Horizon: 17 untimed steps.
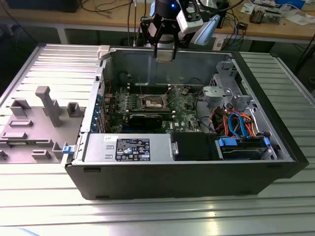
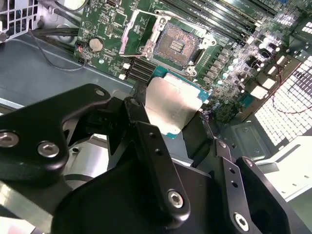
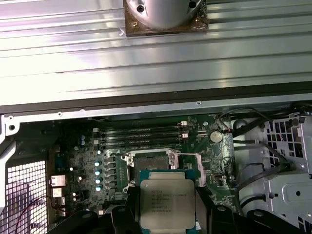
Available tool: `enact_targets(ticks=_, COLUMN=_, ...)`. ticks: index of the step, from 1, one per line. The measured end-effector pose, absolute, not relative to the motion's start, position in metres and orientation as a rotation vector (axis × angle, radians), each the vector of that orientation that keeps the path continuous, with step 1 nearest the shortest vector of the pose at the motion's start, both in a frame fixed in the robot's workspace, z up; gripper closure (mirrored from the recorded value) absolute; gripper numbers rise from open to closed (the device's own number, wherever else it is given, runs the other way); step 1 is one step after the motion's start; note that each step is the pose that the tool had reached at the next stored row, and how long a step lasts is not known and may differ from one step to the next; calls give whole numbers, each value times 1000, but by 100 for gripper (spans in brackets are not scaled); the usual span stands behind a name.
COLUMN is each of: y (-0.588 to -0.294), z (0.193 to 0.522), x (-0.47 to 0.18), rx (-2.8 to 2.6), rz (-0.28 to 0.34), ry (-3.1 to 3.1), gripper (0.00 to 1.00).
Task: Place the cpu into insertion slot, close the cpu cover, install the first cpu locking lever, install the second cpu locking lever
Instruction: 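Place the cpu into insertion slot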
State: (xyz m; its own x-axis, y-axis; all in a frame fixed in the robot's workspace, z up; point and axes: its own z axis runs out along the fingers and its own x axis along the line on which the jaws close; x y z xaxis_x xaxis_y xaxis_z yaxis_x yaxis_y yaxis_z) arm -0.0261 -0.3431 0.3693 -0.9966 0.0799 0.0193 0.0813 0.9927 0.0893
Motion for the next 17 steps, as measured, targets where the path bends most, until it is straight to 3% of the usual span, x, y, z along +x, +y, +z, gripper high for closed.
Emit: enact_targets(ticks=17, y=-343, z=369, x=-26, rx=-136, rz=-141, ry=-3120, gripper=46)
